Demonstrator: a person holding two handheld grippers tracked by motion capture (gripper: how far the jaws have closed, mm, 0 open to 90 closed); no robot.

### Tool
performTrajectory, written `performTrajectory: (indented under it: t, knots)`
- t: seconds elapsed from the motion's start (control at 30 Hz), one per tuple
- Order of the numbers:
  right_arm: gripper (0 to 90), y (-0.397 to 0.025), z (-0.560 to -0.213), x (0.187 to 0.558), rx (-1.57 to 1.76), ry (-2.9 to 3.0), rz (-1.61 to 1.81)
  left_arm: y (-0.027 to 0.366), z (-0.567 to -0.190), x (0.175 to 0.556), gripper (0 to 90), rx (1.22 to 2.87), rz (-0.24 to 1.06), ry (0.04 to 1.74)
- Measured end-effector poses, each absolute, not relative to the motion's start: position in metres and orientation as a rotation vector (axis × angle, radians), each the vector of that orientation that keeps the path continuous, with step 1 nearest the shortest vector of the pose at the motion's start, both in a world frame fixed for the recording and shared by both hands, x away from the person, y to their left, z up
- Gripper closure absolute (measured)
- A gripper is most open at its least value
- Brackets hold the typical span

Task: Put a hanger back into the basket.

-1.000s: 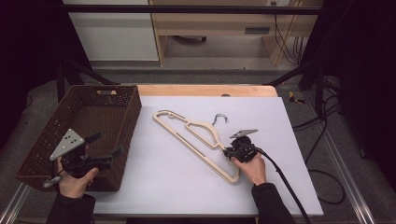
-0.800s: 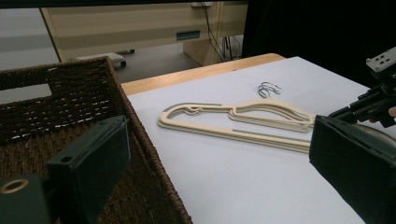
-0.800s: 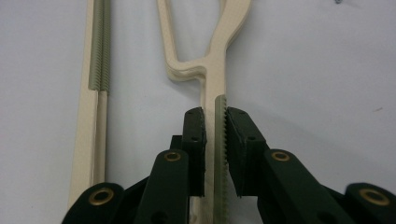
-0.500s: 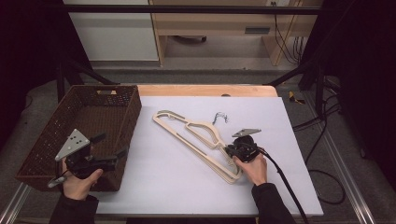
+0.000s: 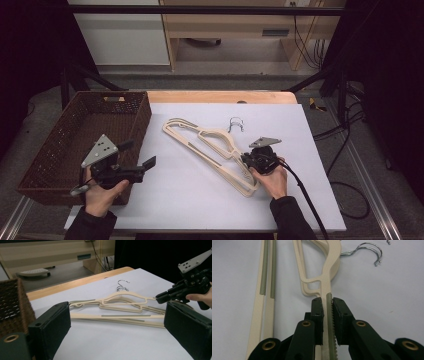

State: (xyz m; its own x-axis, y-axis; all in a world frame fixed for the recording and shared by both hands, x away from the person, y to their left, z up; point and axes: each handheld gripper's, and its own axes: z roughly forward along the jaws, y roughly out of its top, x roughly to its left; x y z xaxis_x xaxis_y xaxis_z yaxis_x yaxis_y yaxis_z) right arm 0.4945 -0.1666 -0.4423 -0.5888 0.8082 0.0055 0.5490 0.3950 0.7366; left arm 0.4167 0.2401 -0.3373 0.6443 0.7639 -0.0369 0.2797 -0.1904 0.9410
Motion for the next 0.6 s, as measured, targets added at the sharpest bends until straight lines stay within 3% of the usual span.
performTrajectory:
  t: [0.6]
  knots:
    - [79.8,-0.166,-0.434,0.489,1.151,2.293,1.022,0.149,-0.338,0.482,8.0,1.819,0.383,0.827]
